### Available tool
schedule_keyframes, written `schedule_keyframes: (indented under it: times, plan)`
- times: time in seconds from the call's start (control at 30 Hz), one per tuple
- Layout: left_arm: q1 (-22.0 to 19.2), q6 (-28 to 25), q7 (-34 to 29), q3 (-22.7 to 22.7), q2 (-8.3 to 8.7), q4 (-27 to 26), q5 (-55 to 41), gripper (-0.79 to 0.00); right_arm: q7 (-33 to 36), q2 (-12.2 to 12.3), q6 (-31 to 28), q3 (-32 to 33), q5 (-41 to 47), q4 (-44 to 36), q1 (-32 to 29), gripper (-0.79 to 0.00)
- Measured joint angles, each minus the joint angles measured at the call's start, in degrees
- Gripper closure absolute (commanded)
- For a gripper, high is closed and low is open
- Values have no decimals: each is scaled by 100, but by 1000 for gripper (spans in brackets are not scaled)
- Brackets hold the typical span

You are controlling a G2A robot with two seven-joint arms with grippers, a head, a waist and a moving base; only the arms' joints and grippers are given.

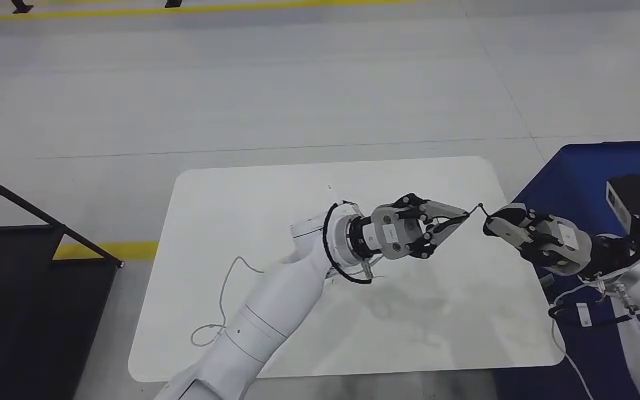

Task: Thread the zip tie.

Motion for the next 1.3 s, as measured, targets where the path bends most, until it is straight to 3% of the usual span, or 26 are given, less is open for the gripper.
schedule_keyframes:
  times: [0.53,0.97,1.3]
  plan:
    - [-2,193,186,7,-32,122,-335,0,0,0,0,0,0,0,0,0]
    - [70,630,720,22,-102,205,-1050,0,-452,-12,1,43,-353,-218,-130,0]
    - [81,791,504,117,-66,63,-643,0,-581,3,93,54,-509,-215,-220,0]
